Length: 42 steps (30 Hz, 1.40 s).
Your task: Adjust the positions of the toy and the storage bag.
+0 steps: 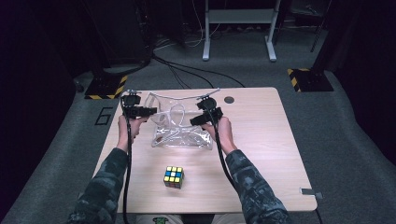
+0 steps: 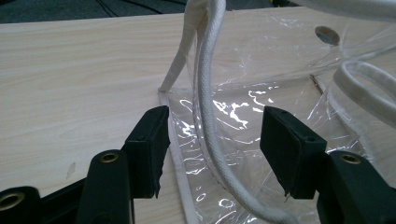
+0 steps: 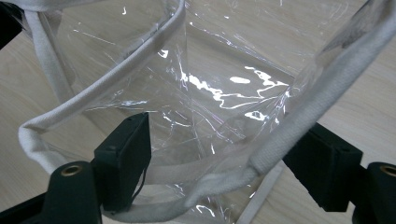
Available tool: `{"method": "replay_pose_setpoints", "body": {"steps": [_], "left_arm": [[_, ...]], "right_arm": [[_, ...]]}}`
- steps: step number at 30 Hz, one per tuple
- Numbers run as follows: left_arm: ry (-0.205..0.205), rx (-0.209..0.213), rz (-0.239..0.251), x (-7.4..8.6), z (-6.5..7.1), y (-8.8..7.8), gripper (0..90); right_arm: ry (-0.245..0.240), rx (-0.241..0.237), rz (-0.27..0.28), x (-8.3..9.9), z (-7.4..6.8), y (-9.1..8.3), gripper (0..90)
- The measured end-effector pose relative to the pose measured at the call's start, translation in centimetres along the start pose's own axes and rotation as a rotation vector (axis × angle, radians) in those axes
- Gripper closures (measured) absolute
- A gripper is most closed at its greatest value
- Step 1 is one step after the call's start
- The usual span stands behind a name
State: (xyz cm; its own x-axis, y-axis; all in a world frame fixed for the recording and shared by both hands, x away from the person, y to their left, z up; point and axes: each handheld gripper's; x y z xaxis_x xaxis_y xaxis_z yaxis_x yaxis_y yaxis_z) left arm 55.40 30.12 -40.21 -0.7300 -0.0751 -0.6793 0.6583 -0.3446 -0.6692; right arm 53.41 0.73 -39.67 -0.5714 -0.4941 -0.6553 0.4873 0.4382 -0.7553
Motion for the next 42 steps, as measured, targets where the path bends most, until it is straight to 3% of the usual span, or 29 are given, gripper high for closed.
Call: {"method": "replay_pose_setpoints", "body": {"steps": [7, 9, 11, 13, 15, 19, 25, 32, 42], "left_arm": [[-0.016, 0.03, -0.036, 0.6, 0.3, 0.8, 50.2], [-0.005, 0.026, -0.037, 0.7, 0.4, 0.8, 57.9], [0.018, 0.018, -0.051, 0.8, 0.5, 0.8, 64.3], [0.019, 0.014, -0.051, 0.8, 0.5, 0.8, 66.2], [0.028, 0.005, -0.055, 0.8, 0.5, 0.8, 72.3], [0.036, -0.018, -0.057, 1.0, 0.5, 0.8, 78.9], [0.027, -0.038, -0.028, 1.1, 0.1, 0.7, 86.9], [0.055, -0.029, -0.012, 1.0, 0.3, 0.3, 88.2], [0.1, -0.023, -0.011, 0.9, 0.9, -0.2, 88.6]], "right_arm": [[0.008, -0.006, -0.013, 0.4, 0.1, 0.5, 26.4], [0.004, -0.001, -0.017, 0.5, 0.2, 0.4, 30.9], [0.004, 0.005, -0.024, 0.8, 0.4, 0.5, 41.7], [0.009, 0.004, -0.03, 0.9, 0.5, 0.5, 43.4], [0.008, 0.027, -0.036, 1.2, 0.5, 0.7, 53.0], [0.012, 0.041, -0.042, 1.6, 0.7, 0.7, 63.4], [0.001, 0.074, -0.038, 2.0, 1.0, 0.4, 76.3], [0.015, 0.089, -0.006, 2.3, 2.0, -0.7, 83.0], [-0.003, 0.129, 0.014, 2.6, 2.8, -2.4, 86.7]]}}
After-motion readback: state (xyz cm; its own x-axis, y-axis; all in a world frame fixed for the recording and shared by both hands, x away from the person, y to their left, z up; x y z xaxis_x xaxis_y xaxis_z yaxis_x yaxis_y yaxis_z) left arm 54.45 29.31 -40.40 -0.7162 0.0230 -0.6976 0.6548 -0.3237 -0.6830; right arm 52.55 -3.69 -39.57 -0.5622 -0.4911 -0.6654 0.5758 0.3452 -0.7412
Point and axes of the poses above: each handheld gripper's, and its own axes: y roughly forward along the jaws, x roughly out of its underside, z roughly to its right, and after that the axes turned 10 degrees about -y, right-handed
